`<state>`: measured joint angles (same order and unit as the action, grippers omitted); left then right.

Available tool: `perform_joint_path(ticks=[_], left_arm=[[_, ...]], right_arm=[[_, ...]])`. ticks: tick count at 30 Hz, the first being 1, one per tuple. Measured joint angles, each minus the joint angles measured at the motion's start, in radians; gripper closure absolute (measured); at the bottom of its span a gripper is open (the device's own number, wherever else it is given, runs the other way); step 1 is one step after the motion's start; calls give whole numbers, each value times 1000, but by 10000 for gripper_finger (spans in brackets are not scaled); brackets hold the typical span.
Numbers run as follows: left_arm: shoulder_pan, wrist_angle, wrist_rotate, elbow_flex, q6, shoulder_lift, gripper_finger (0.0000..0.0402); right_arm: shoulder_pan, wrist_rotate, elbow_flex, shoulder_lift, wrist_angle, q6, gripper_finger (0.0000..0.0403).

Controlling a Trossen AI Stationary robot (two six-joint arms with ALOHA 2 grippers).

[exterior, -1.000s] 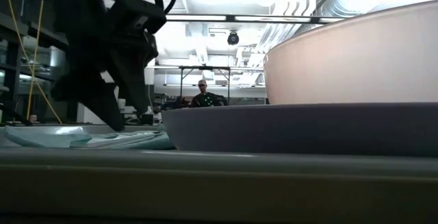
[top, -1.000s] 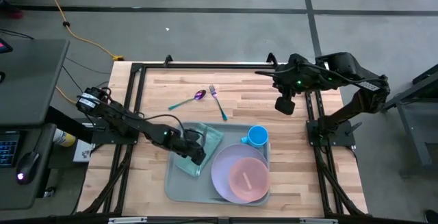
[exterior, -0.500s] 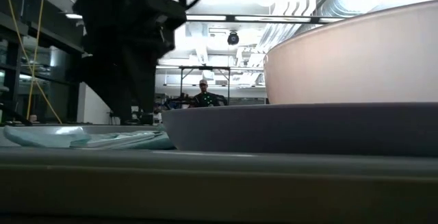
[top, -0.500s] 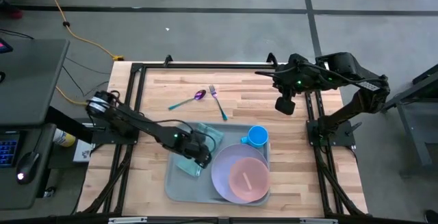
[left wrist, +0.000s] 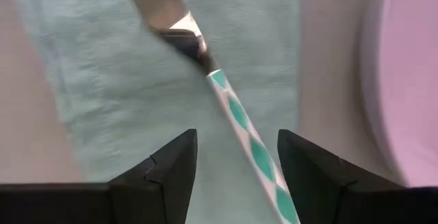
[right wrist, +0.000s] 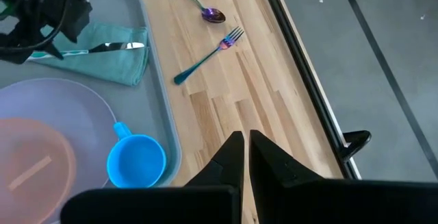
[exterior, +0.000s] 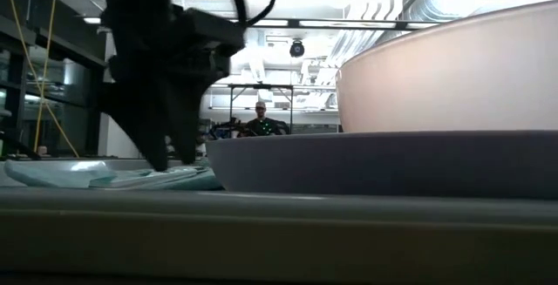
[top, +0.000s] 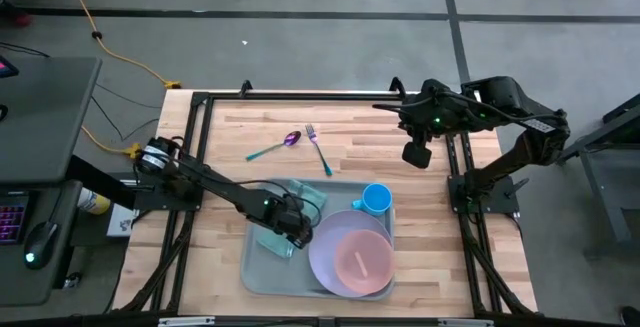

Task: Set up tray
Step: Adjust the green knife

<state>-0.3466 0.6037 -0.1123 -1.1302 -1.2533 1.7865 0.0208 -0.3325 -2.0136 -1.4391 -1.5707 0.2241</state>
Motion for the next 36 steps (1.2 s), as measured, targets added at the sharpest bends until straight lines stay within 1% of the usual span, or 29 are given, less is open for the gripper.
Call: perform_joint_path(ticks=[2,4,6,14,16,18,26,29,34,36], left_arm=[[0,-29,7,-3,0,18,170],[0,-7,17,1,1,21,170],[0,-41,32,-3,7,35,170],[0,-31,54,-2,21,41,176],[0,-29,56,-1,22,41,190],[0,-27,56,-1,22,41,213],[0,-35,88,-1,57,42,337],[0,-34,97,-5,74,42,376],[0,9,100,-49,115,43,381],[0,52,98,-74,132,43,380]], right_arm=[[0,1,0,0,0,0,403],[0,3,0,0,0,1,403],[0,5,0,0,0,1,403],[0,7,0,0,-1,1,403],[0,7,0,0,0,1,403],[0,7,0,0,-1,1,403],[0,7,0,0,0,2,403],[0,10,0,0,0,2,403],[0,10,0,0,-1,2,403],[0,10,0,0,0,2,403]])
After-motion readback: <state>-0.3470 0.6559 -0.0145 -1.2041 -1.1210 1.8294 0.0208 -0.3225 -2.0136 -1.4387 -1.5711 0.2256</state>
